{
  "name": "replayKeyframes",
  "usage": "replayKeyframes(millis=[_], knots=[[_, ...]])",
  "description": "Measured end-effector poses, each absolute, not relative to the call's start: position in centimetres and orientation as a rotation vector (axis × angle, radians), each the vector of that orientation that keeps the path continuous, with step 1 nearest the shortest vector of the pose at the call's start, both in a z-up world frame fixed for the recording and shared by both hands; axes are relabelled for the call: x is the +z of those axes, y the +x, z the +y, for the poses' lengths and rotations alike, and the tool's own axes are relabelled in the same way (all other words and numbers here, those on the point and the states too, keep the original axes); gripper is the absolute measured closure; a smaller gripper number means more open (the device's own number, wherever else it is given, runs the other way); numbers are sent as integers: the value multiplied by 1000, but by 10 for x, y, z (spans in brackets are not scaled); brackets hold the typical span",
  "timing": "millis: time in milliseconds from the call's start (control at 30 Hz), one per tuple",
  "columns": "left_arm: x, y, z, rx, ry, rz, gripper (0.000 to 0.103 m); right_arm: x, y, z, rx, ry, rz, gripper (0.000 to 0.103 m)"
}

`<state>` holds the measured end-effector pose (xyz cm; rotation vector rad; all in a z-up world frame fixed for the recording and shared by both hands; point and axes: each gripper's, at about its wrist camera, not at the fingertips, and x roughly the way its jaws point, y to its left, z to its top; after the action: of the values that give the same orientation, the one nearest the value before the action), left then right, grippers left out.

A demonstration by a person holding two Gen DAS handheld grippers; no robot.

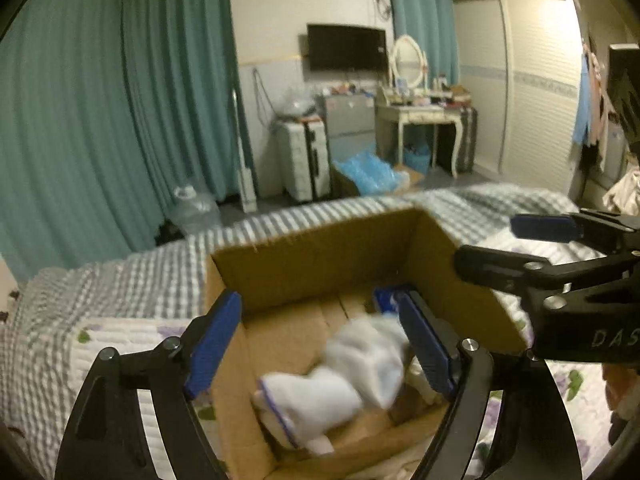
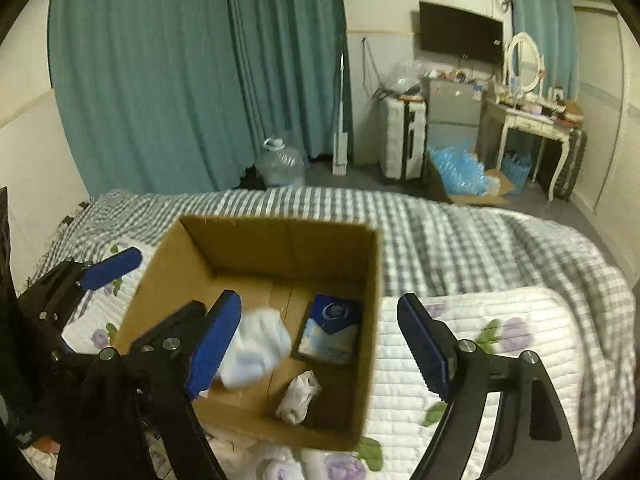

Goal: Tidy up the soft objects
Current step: 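Carry both socks over the box and release them inside, then lower the right tool and grasp the white slipper-like item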

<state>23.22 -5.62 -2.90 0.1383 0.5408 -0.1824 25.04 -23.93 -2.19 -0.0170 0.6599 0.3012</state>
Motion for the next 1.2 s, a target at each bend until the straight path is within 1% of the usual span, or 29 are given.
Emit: replayKeyframes(millis=[133,200,233,267,433,533,633,733,900,1000,1200], knots=[[6,207,-49,-161,115,481,21,23,215,-251,282,-33,586,17],[25,190,-43,-160,92,449,20,48,190,-255,271,-50,540,11],[38,179,-42,-156,80,426,13,60,179,-256,270,-57,518,11],[47,170,-40,-155,73,408,9,70,168,-257,270,-64,501,10],[97,109,-23,-122,37,296,9,121,106,-254,276,-93,426,7],[113,82,-13,-114,37,268,9,137,76,-248,269,-123,395,6],[119,54,-4,-135,31,248,9,140,50,-240,284,-146,389,6],[113,35,0,-115,46,262,9,130,37,-234,296,-150,404,6],[82,27,12,-88,15,332,9,85,38,-227,315,-144,476,6],[48,34,21,-60,-12,389,9,52,49,-225,313,-142,532,6],[-28,53,26,-15,-69,509,9,-35,92,-225,324,-144,667,6]])
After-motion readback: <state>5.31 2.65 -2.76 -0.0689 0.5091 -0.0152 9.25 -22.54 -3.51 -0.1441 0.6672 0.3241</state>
